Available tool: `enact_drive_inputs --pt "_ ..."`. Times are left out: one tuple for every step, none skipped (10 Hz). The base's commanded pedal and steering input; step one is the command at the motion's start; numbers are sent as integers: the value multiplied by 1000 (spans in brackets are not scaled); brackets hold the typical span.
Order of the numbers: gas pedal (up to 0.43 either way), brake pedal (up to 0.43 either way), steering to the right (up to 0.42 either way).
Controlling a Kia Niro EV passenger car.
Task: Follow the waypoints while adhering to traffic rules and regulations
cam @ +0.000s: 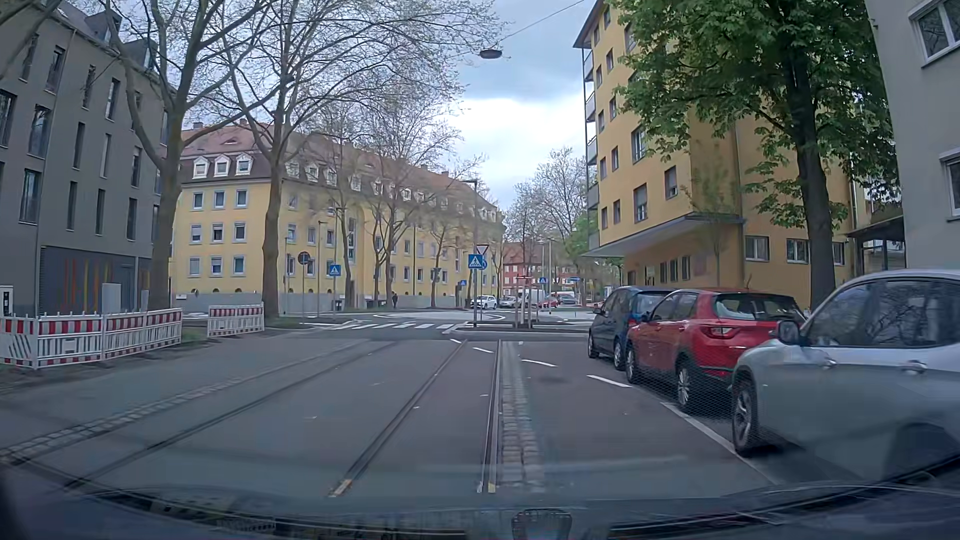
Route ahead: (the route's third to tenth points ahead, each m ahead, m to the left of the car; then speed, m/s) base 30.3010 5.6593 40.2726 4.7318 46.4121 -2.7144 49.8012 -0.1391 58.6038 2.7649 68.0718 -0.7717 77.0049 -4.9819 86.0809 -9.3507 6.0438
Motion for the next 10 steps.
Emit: enact_drive_inputs --pt "28 0 -12" --pt "28 0 -12" --pt "28 0 -15" --pt "28 0 -23" --pt "28 0 -28" --pt "20 0 -34" --pt "20 0 -42" --pt "28 0 -51" --pt "28 0 -60" --pt "28 0 -76"
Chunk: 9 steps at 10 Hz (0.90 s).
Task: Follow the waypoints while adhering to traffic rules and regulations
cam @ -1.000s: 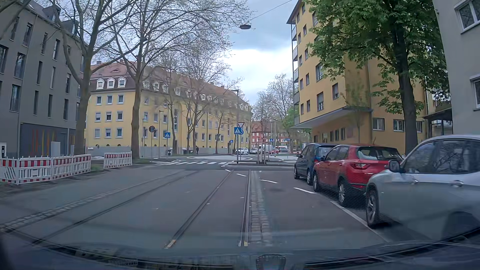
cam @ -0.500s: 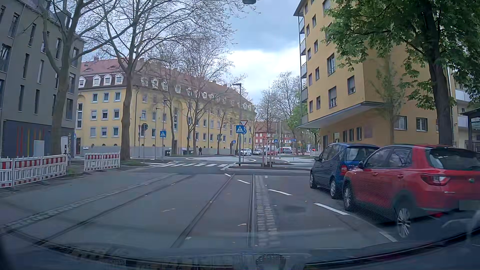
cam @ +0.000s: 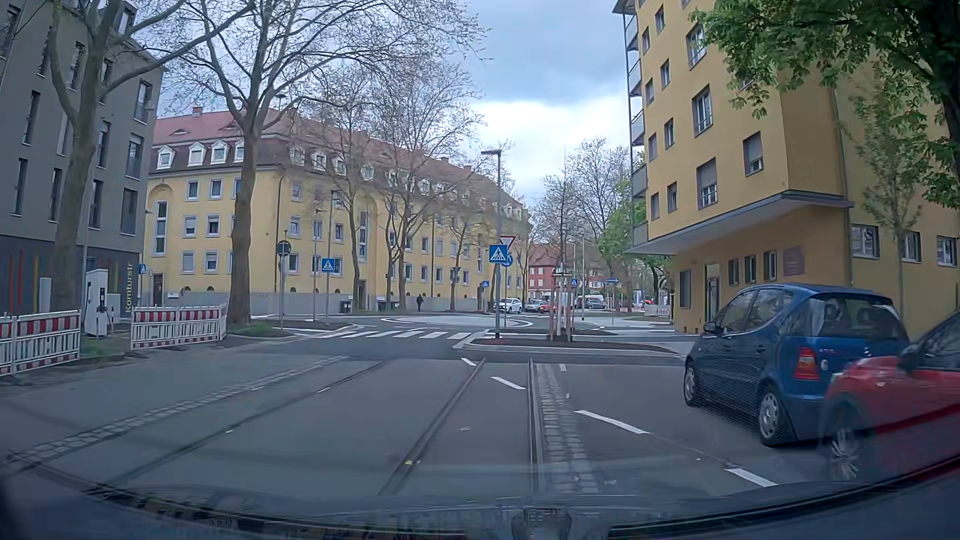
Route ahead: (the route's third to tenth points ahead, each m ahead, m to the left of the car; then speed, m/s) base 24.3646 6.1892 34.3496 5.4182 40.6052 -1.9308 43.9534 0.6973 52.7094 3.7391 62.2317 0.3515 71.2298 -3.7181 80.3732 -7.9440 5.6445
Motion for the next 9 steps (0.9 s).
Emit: enact_drive_inputs --pt "39 0 -89" --pt "47 0 -100" --pt "47 0 -110" --pt "67 0 -119" --pt "67 0 -124" --pt "67 0 -125" --pt "67 0 -124" --pt "67 0 -122" --pt "67 0 -119"
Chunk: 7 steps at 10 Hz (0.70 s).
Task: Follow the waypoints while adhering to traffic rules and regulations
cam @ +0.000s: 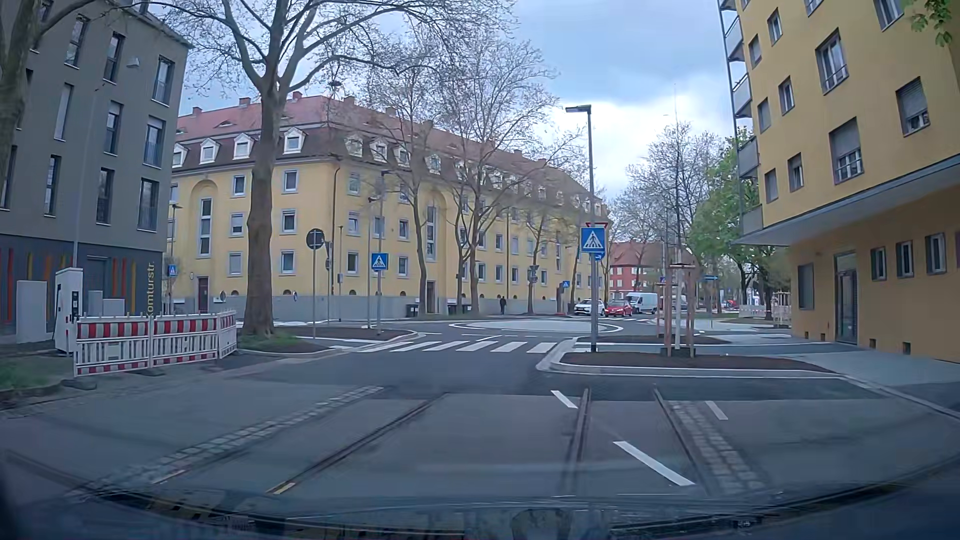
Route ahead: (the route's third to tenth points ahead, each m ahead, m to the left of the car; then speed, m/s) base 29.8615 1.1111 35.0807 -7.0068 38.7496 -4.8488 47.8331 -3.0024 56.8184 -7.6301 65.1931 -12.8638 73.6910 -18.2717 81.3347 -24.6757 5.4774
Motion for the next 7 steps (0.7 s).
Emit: enact_drive_inputs --pt "67 0 -110" --pt "67 0 -96" --pt "67 0 -82" --pt "67 0 -67" --pt "67 0 -49" --pt "47 0 -31" --pt "39 0 -25"
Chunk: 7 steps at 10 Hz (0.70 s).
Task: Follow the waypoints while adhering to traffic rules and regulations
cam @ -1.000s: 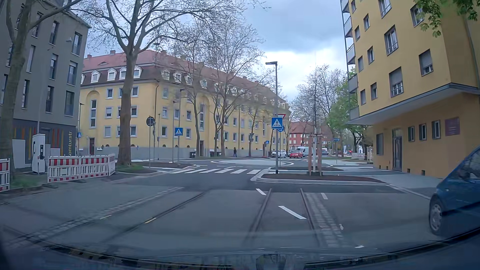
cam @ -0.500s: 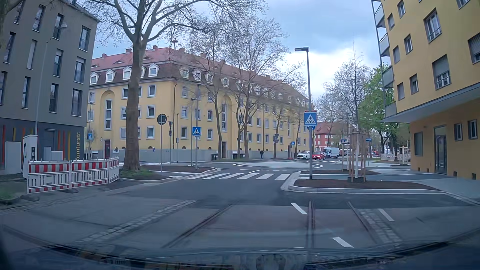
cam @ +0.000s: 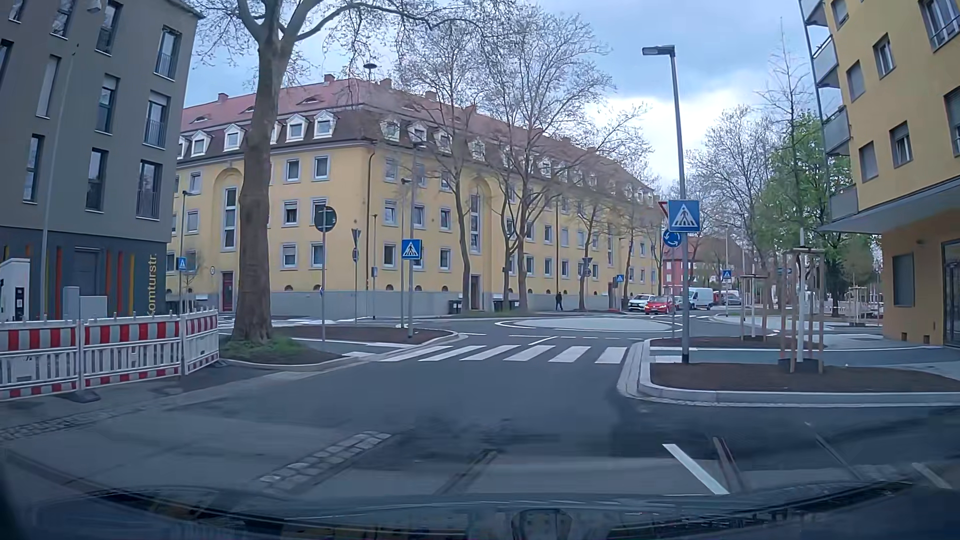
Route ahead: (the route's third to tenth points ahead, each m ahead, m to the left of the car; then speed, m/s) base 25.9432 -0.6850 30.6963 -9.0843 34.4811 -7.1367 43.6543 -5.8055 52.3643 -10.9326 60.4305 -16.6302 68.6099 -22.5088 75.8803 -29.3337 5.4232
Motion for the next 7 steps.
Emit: enact_drive_inputs --pt "39 0 -19" --pt "0 0 0" --pt "0 0 17" --pt "0 0 34" --pt "0 0 46" --pt "0 0 60" --pt "0 0 76"
